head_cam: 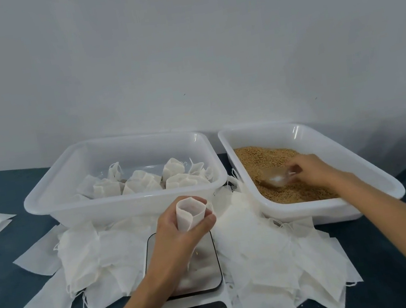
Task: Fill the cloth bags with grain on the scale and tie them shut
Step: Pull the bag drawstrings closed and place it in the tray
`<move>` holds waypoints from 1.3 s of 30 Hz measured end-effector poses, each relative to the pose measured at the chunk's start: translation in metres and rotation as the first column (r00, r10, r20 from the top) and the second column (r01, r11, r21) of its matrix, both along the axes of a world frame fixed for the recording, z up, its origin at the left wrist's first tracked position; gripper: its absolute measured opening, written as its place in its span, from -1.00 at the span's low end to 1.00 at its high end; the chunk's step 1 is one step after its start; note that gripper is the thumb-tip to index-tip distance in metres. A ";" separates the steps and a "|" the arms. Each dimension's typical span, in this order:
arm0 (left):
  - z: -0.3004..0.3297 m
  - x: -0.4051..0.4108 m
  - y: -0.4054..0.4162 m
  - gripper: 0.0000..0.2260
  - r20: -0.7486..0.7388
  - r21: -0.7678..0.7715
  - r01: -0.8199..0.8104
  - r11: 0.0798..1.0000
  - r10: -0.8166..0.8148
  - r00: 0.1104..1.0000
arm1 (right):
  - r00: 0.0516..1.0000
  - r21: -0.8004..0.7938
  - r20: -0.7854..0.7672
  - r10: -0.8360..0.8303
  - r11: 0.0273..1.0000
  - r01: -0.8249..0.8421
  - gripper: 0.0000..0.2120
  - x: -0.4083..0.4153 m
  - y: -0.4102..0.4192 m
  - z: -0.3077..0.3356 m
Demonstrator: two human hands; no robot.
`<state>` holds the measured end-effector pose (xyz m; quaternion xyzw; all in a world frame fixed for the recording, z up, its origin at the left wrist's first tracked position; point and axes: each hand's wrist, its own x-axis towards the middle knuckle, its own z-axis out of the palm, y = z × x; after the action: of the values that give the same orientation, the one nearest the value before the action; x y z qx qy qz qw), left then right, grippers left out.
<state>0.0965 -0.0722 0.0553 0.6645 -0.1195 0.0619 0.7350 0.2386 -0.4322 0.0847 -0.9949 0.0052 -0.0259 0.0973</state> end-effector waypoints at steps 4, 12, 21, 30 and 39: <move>-0.001 0.001 0.001 -0.84 0.004 -0.006 -0.008 1.000 0.008 1.000 | 0.984 0.048 0.130 -0.125 0.992 0.120 -0.88 -0.004 -0.008 0.000; -0.002 0.003 0.002 -0.84 0.009 0.014 -0.028 1.000 0.028 1.000 | 0.950 0.099 0.217 -0.226 0.973 0.209 -0.95 -0.004 -0.011 0.002; -0.006 0.006 0.002 -0.81 0.009 0.024 -0.027 0.999 0.027 1.000 | 0.975 0.292 0.198 -0.097 0.956 0.036 -0.95 -0.018 0.011 0.014; -0.011 0.012 0.004 -0.82 0.034 0.115 -0.126 0.985 0.123 0.992 | 0.890 0.311 0.272 0.366 0.842 -0.441 -0.82 -0.081 0.096 0.045; -0.012 0.012 0.005 -0.80 0.012 0.076 -0.076 0.994 0.075 0.997 | 0.725 -0.097 0.410 0.553 0.817 -0.569 -0.64 -0.103 0.120 0.073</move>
<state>0.1085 -0.0671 0.0430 0.6961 -0.0998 0.0880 0.7055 0.1357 -0.3119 0.1575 -0.9180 -0.3162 -0.2086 0.1172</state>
